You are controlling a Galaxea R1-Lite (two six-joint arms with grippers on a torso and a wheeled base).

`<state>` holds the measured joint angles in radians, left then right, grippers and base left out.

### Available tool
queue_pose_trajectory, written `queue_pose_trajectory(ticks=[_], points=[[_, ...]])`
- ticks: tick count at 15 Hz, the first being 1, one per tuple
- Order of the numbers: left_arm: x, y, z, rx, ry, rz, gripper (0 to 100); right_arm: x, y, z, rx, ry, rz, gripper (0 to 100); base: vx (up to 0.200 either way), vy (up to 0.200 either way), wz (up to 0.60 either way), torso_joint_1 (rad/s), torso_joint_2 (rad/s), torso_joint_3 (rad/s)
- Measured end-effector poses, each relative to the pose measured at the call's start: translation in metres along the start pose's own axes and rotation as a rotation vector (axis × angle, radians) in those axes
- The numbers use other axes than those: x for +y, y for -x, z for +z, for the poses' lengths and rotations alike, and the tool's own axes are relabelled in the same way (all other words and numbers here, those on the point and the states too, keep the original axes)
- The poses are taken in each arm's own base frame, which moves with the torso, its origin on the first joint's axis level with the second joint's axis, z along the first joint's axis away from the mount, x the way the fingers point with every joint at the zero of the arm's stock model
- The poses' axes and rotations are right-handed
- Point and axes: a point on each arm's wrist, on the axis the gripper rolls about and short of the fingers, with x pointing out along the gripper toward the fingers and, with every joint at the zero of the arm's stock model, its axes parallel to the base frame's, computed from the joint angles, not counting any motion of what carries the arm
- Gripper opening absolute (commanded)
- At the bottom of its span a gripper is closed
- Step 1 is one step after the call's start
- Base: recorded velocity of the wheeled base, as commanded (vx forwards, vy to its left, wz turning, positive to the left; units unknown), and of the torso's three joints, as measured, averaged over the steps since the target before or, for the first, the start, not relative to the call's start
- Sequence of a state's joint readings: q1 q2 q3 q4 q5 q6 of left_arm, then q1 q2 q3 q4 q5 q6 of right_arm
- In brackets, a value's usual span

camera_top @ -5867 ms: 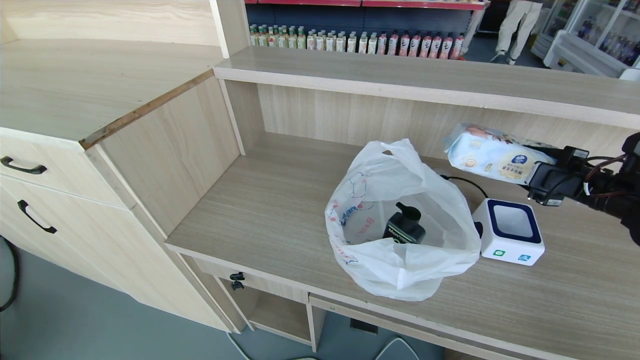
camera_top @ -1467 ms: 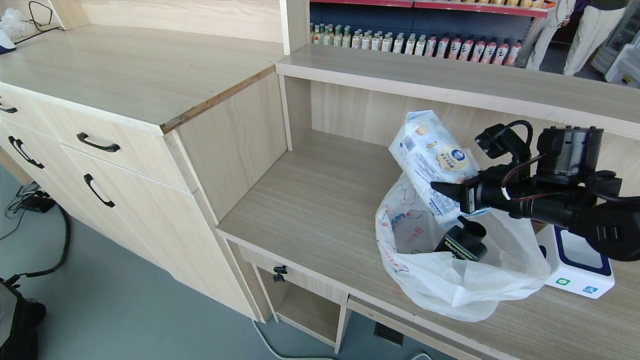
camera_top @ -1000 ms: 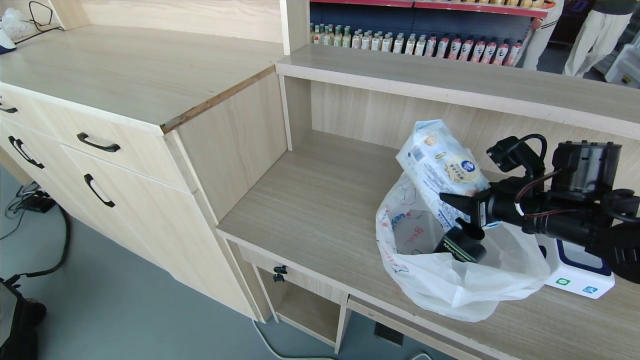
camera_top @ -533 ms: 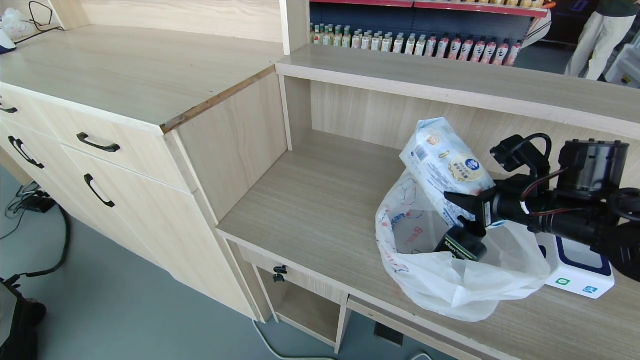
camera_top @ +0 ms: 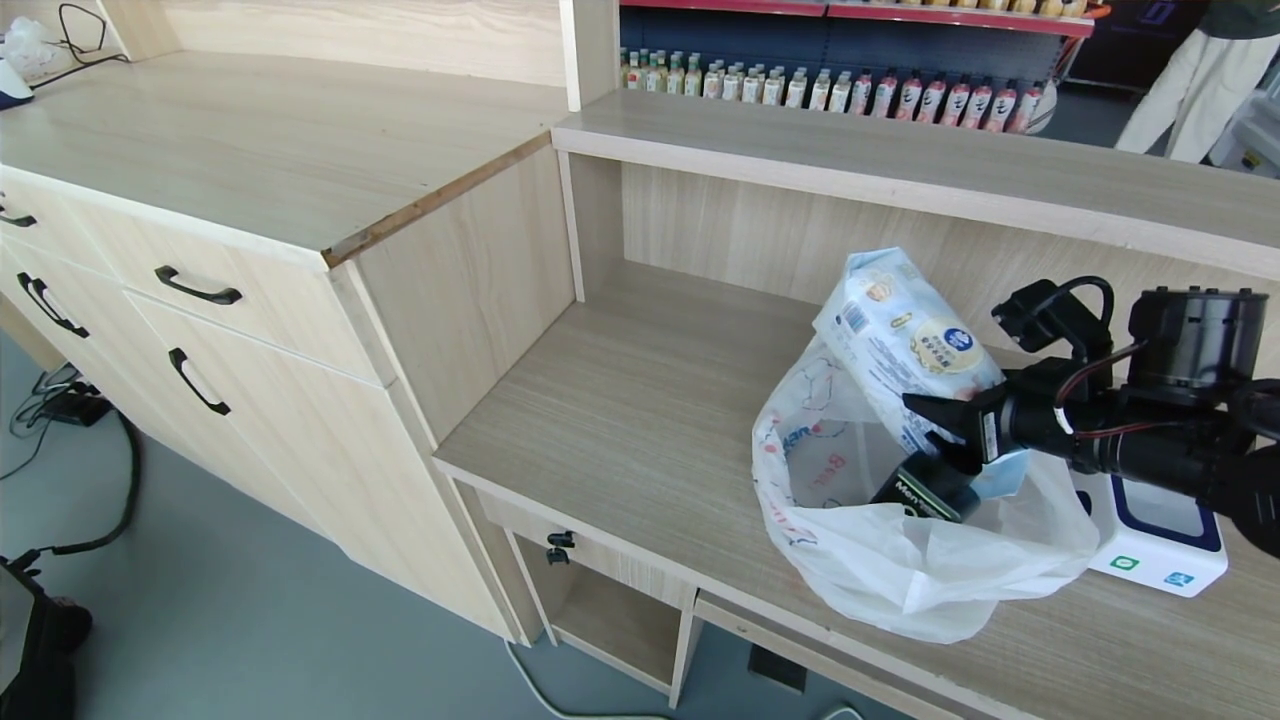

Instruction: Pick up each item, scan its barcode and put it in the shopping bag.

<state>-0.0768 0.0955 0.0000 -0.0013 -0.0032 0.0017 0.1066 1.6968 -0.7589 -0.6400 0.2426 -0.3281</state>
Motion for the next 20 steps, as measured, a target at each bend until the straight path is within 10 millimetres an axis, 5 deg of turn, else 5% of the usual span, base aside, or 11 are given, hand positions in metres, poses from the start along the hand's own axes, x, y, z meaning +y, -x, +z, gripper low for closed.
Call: queue_pose_trajectory(ticks=[20], points=[[0.0, 0.0, 0.0, 0.0, 0.0, 0.0, 100, -0.006, 0.009, -0.018, 0.168, -0.02, 0.015, 0, 0.0, 0.0, 0.0, 0.0, 0.0, 0.0]])
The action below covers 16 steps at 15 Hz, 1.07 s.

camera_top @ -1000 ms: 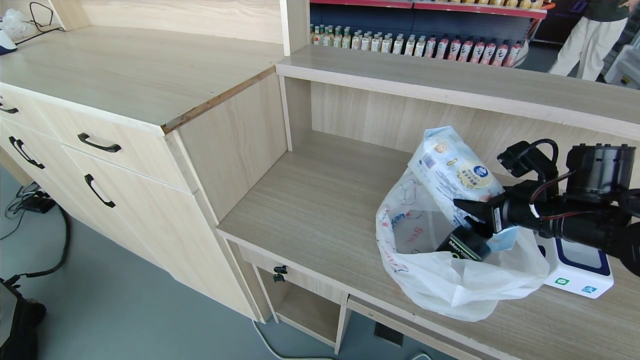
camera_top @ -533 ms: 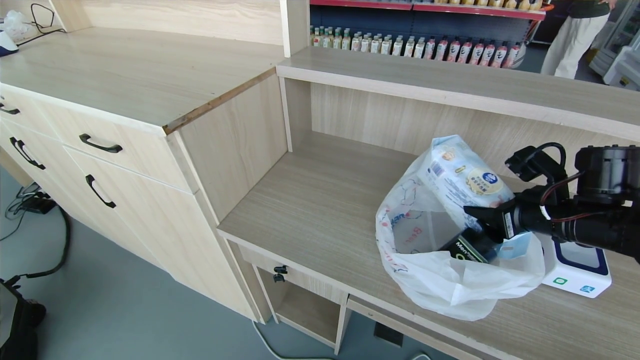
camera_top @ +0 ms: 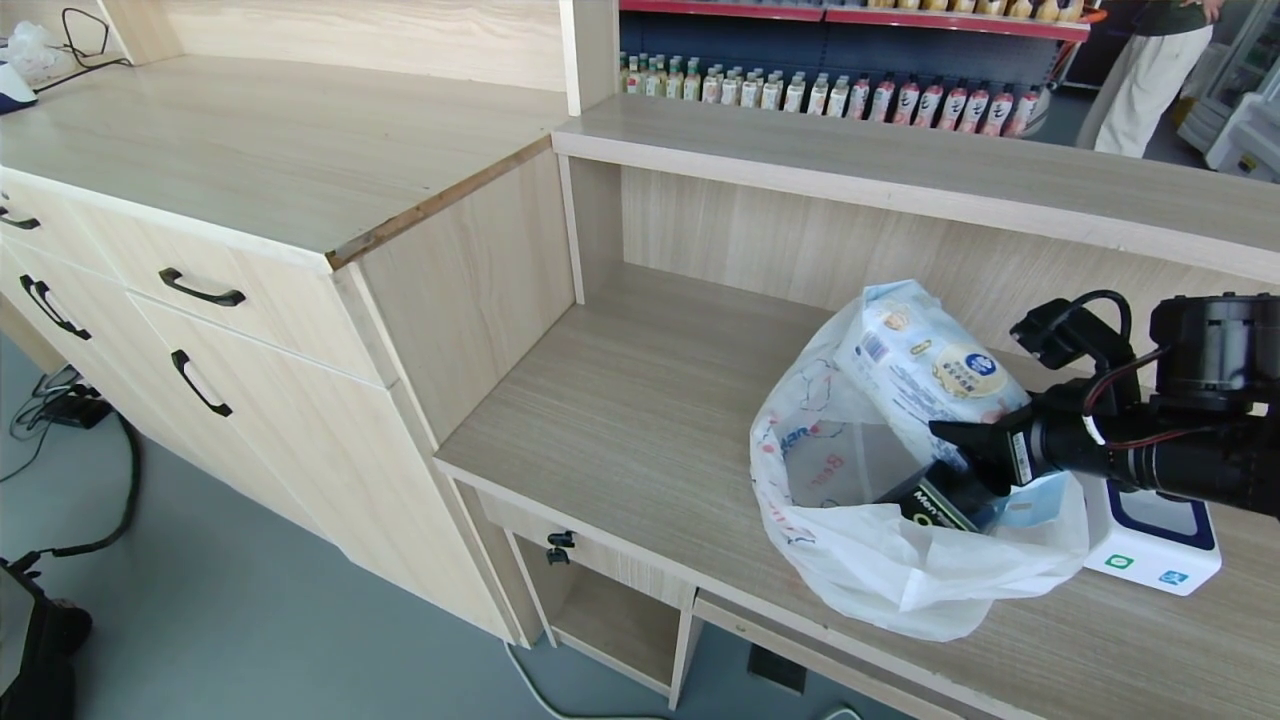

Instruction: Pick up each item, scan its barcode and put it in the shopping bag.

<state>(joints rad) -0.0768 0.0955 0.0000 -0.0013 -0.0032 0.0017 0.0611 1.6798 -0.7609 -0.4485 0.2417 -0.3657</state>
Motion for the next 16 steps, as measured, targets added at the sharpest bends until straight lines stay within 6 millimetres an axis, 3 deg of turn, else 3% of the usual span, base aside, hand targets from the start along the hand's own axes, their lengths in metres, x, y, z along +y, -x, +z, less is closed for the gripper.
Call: queue_pose_trajectory(ticks=[16], points=[[0.0, 0.0, 0.0, 0.0, 0.0, 0.0, 100, 0.002, -0.0015, -0.0046, 0.021, -0.002, 0.01, 0, 0.0, 0.0, 0.0, 0.0, 0.0, 0.0]])
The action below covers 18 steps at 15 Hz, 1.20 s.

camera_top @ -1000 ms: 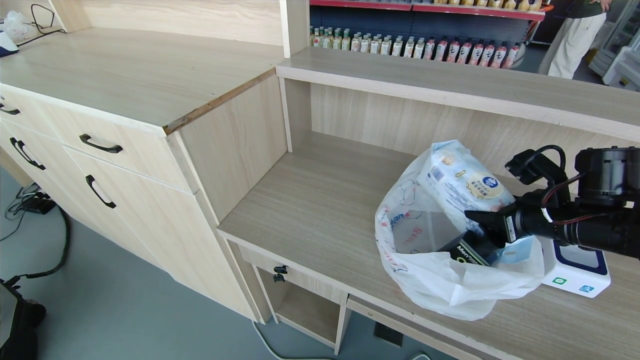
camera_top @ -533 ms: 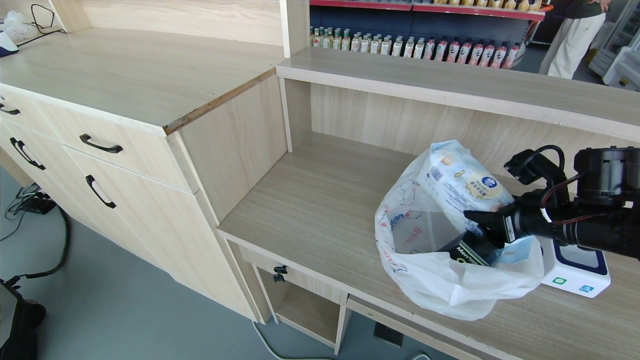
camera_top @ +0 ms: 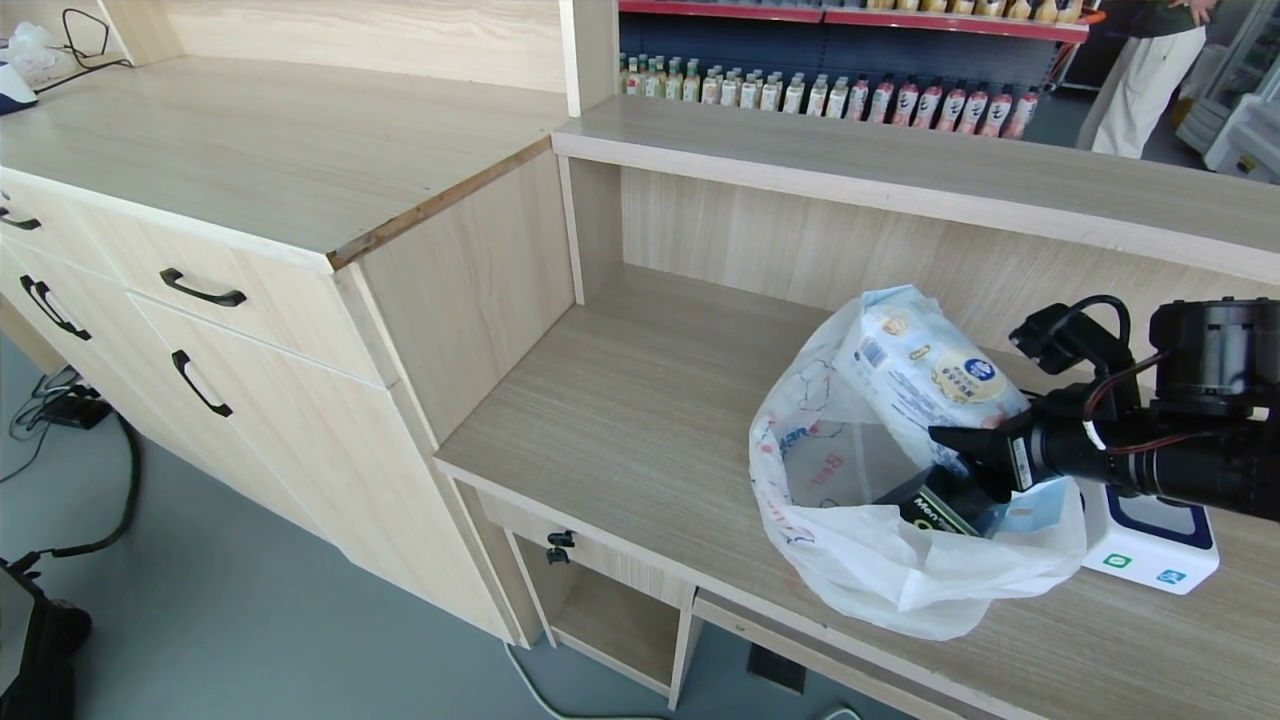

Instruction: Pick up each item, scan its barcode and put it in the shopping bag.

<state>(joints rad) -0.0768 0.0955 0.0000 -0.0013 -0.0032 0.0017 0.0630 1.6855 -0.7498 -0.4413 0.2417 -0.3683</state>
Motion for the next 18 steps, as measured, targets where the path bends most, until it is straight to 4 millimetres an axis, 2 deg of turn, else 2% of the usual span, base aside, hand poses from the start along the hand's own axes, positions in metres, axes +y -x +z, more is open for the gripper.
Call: queue_pose_trajectory(ticks=[3, 7, 8, 14, 18], points=[[0.0, 0.0, 0.0, 0.0, 0.0, 0.0, 100, 0.003, -0.002, -0.01, 0.063, -0.007, 0.011, 0, 0.0, 0.0, 0.0, 0.0, 0.0, 0.0], [0.0, 0.0, 0.0, -0.001, 0.0, 0.001, 100, 0.001, -0.005, -0.007, 0.037, -0.005, 0.009, 0, 0.0, 0.0, 0.0, 0.0, 0.0, 0.0], [0.0, 0.0, 0.0, -0.001, 0.0, 0.0, 100, 0.0, -0.005, -0.006, 0.03, -0.005, 0.004, 100, 0.0, 0.0, 0.0, 0.0, 0.0, 0.0], [0.0, 0.0, 0.0, 0.0, 0.0, 0.0, 100, -0.004, -0.004, 0.006, -0.036, 0.012, -0.018, 100, 0.0, 0.0, 0.0, 0.0, 0.0, 0.0], [0.0, 0.0, 0.0, 0.0, 0.0, 0.0, 100, -0.004, 0.003, 0.033, -0.174, 0.055, -0.008, 100, 0.0, 0.0, 0.0, 0.0, 0.0, 0.0]])
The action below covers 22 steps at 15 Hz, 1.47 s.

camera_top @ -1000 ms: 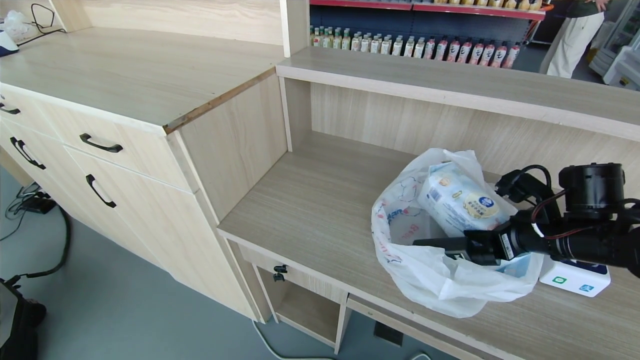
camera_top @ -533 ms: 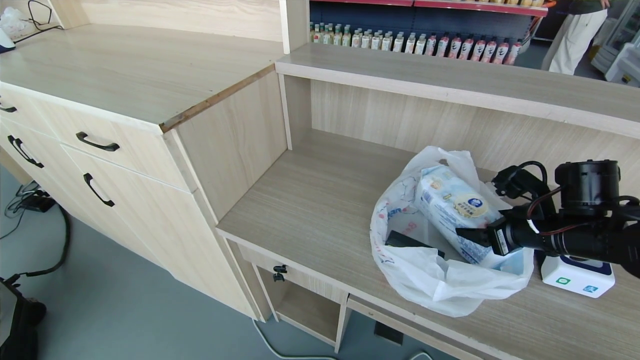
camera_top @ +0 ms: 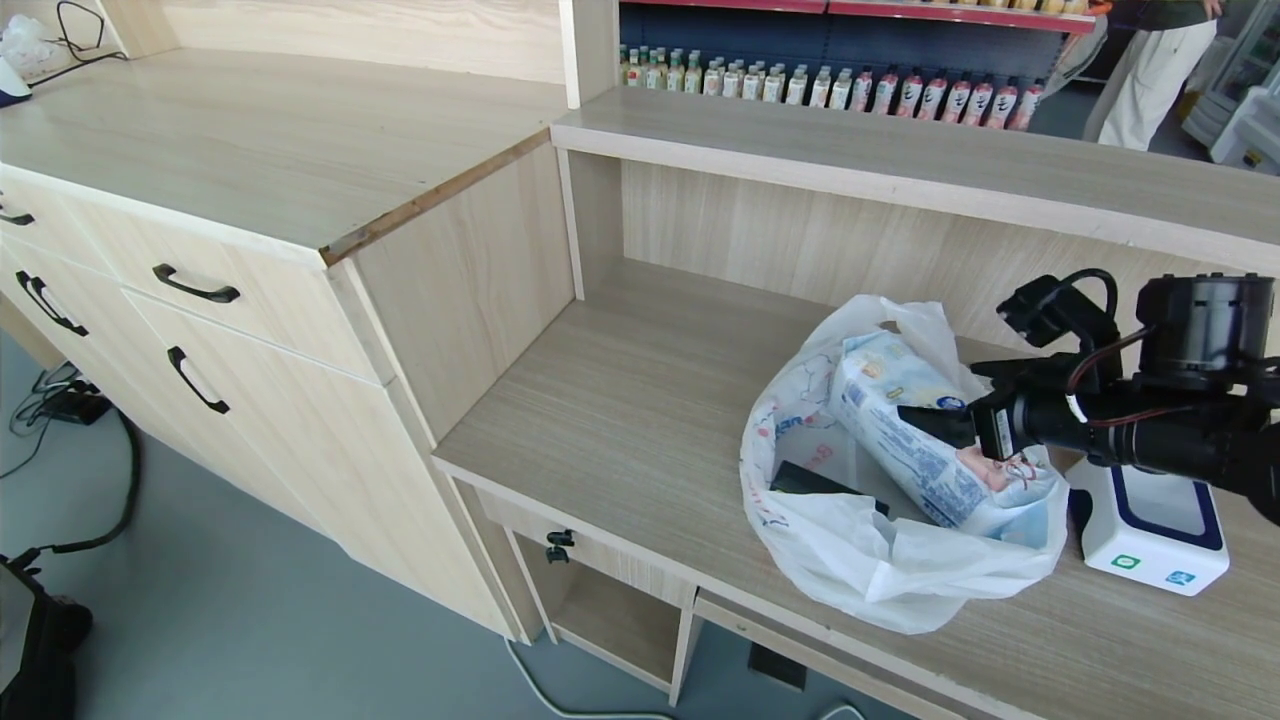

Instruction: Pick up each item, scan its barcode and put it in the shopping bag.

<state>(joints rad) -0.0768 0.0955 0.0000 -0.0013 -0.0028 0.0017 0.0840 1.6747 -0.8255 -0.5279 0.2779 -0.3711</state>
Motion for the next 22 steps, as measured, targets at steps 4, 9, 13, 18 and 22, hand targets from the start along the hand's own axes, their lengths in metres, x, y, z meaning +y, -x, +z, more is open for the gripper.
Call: queue_pose_trajectory(ticks=[4, 9, 13, 18, 22], points=[[0.0, 0.0, 0.0, 0.0, 0.0, 0.0, 100, 0.012, 0.023, 0.057, -0.22, 0.077, 0.029, 100, 0.0, 0.0, 0.0, 0.0, 0.0, 0.0], [0.0, 0.0, 0.0, -0.001, 0.0, 0.0, 100, 0.028, 0.08, 0.101, -0.425, 0.152, 0.031, 100, 0.0, 0.0, -0.48, -0.049, 0.12, 0.089], [0.0, 0.0, 0.0, 0.001, 0.0, 0.0, 100, 0.035, 0.133, 0.141, -0.598, 0.15, -0.078, 100, 0.0, 0.0, -0.6, -0.152, 0.49, 0.329], [0.0, 0.0, 0.0, 0.0, 0.0, 0.0, 100, 0.038, 0.177, 0.127, -0.521, -0.026, -0.31, 100, 0.0, 0.0, -0.12, -0.107, 0.38, 0.267], [0.0, 0.0, 0.0, 0.0, 0.0, 0.0, 100, 0.052, 0.206, 0.066, -0.331, -0.091, -0.397, 100, 0.0, 0.0, 0.0, -0.008, 0.04, 0.022]])
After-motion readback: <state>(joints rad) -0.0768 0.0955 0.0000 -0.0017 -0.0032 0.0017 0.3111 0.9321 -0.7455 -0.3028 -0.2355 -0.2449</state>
